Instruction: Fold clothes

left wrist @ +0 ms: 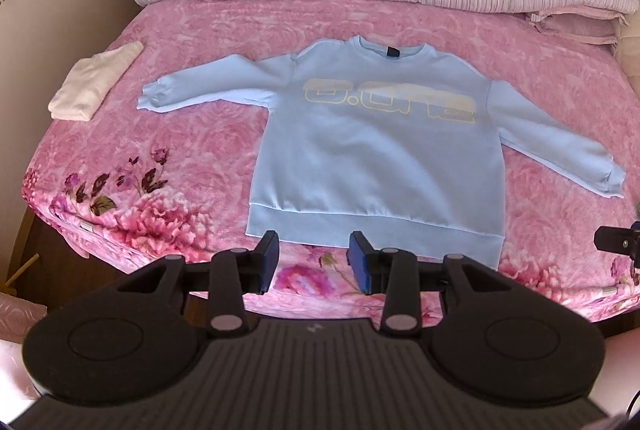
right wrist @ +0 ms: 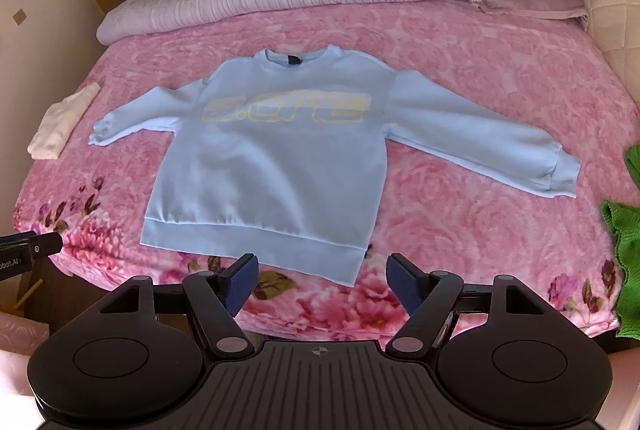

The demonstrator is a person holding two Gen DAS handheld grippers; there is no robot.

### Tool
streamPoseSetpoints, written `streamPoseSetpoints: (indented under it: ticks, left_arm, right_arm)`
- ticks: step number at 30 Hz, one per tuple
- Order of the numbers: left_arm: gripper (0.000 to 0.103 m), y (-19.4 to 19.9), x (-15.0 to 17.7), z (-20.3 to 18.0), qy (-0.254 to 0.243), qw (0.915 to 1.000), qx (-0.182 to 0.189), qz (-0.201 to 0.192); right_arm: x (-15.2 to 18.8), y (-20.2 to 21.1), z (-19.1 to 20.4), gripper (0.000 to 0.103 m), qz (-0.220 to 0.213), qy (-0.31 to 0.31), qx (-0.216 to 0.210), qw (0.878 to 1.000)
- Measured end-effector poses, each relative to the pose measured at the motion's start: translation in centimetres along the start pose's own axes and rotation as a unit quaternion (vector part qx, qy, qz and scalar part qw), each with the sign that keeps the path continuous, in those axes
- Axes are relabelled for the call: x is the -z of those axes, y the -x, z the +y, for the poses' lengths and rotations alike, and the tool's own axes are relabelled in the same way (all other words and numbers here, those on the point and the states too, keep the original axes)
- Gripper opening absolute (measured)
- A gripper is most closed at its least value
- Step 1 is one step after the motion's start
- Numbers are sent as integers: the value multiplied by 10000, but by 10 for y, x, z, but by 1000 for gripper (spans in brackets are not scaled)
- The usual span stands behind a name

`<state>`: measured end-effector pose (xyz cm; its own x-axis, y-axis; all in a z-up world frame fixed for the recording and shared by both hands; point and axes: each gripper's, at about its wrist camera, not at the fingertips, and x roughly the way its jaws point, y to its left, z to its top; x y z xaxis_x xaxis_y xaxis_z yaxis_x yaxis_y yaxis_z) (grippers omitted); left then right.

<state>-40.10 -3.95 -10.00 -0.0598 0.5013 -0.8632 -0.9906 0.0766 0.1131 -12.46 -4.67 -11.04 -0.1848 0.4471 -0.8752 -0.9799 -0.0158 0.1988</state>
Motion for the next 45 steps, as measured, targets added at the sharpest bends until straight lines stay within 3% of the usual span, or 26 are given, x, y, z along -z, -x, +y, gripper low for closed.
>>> streamPoseSetpoints:
  ticks: [8,12,18,21,25,33,36,39,42,45]
  left_arm:
    - [35,-38,-15,24,226,9993,184,233]
    - [35,-66,-25,54,548,9973,356,335]
    - [35,-127,-45,115,878,9927,488,673]
    - [35,-157,-64,155,1303,9877,515,689]
    - [35,-205,-95,204,1732,9811,603,619]
    - [35,-322,-134,285,2344,9685,591,595]
    - [35,-364,-141,326,2841,9569,461,382]
    - [35,-401,-148,367,3390,9402,296,147]
    - [35,-433,-151,403,3973,9175,175,-29]
    - [35,-462,-149,429,4649,8849,246,-156]
  right_arm:
    - [-7,-24,-18,74,126,-310,72,9994]
    - [-17,-36,-34,74,20,-620,148,9980]
    - [-37,-69,-46,74,224,-993,471,9937]
    - [-46,-88,-40,74,314,-1265,571,9898]
    - [-63,-121,-16,74,363,-1402,389,9887]
    - [-111,-230,24,74,458,-1535,603,9852]
    - [-125,-266,33,74,496,-1549,640,9846]
    - [-131,-291,42,74,536,-1396,712,9862]
    - [-130,-312,46,74,657,-1298,837,9858]
    - [-125,-328,43,74,746,-1289,989,9839]
